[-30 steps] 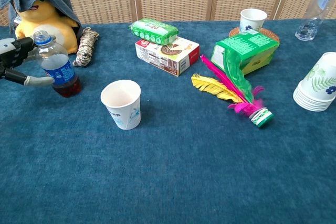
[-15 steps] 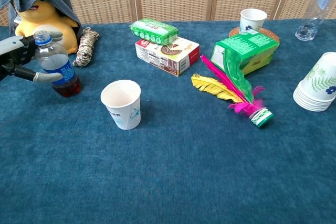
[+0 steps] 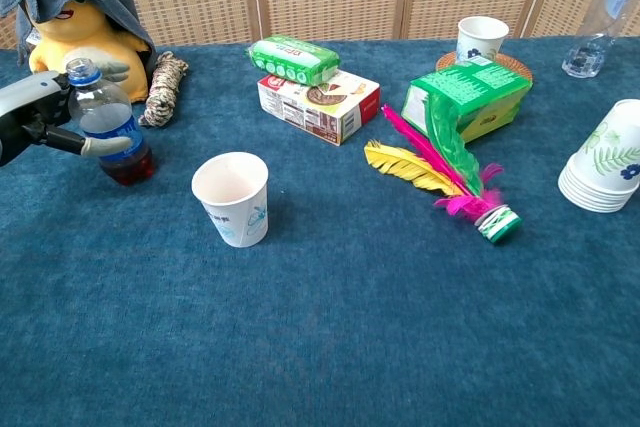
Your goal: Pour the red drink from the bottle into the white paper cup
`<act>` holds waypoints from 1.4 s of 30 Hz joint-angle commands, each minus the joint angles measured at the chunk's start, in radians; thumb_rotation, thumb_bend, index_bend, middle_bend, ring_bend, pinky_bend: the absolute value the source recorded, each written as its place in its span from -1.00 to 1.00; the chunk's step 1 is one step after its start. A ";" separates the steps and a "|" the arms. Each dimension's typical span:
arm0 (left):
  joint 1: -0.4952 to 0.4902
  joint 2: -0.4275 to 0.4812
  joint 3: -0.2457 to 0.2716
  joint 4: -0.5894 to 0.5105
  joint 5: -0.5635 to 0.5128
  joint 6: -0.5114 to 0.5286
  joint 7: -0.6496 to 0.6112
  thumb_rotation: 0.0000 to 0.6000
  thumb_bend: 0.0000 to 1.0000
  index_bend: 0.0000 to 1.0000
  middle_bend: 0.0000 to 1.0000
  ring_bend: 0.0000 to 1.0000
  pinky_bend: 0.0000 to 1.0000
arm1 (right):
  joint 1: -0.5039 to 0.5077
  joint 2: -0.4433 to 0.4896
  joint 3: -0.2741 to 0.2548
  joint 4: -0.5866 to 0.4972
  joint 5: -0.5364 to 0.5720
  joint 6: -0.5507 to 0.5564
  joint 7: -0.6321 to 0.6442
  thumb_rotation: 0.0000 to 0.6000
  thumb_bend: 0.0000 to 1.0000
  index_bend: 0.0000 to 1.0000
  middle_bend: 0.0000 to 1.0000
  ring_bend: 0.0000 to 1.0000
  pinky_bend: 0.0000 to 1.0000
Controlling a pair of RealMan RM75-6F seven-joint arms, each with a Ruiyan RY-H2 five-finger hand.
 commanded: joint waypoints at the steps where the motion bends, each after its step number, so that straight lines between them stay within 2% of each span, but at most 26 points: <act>1: -0.003 -0.005 -0.002 0.001 -0.001 -0.003 -0.001 1.00 -0.28 -0.68 -0.83 -1.00 -0.53 | 0.000 0.000 0.000 0.000 0.001 -0.001 0.001 1.00 -1.00 -1.00 -1.00 -1.00 -1.00; 4: -0.005 -0.013 -0.006 0.005 -0.006 -0.002 0.001 1.00 -0.20 -0.57 -0.73 -0.97 -0.44 | 0.000 0.001 0.000 0.001 0.002 -0.002 0.004 1.00 -1.00 -1.00 -1.00 -1.00 -1.00; 13: 0.005 -0.048 -0.037 0.011 -0.042 0.030 0.063 1.00 -0.14 -0.08 -0.27 -0.55 -0.26 | -0.001 0.004 0.000 0.001 0.002 -0.001 0.015 1.00 -1.00 -1.00 -1.00 -1.00 -1.00; 17: 0.011 -0.045 -0.041 -0.002 -0.043 0.042 0.069 1.00 -0.14 -0.03 -0.21 -0.48 -0.15 | -0.001 0.005 0.000 0.000 0.002 0.000 0.017 1.00 -1.00 -1.00 -1.00 -1.00 -1.00; 22: 0.021 -0.029 -0.045 -0.024 -0.042 0.062 0.082 1.00 -0.13 0.01 -0.17 -0.43 -0.12 | -0.001 0.007 -0.002 -0.002 0.001 -0.003 0.020 1.00 -1.00 -1.00 -1.00 -1.00 -1.00; 30: 0.028 0.079 -0.037 -0.117 -0.008 0.094 0.170 1.00 -0.14 0.02 -0.16 -0.42 -0.11 | 0.000 0.008 -0.002 -0.004 0.000 -0.004 0.019 1.00 -1.00 -1.00 -1.00 -1.00 -1.00; 38: -0.004 0.273 -0.006 -0.326 0.034 0.044 0.421 1.00 -0.14 0.02 -0.16 -0.42 -0.13 | -0.001 0.010 -0.003 -0.010 -0.005 0.001 0.018 1.00 -1.00 -1.00 -1.00 -1.00 -1.00; 42: -0.018 0.326 -0.006 -0.416 0.026 0.024 0.520 1.00 -0.14 0.02 -0.17 -0.42 -0.14 | -0.001 0.011 -0.002 -0.010 -0.005 0.002 0.020 1.00 -1.00 -1.00 -1.00 -1.00 -1.00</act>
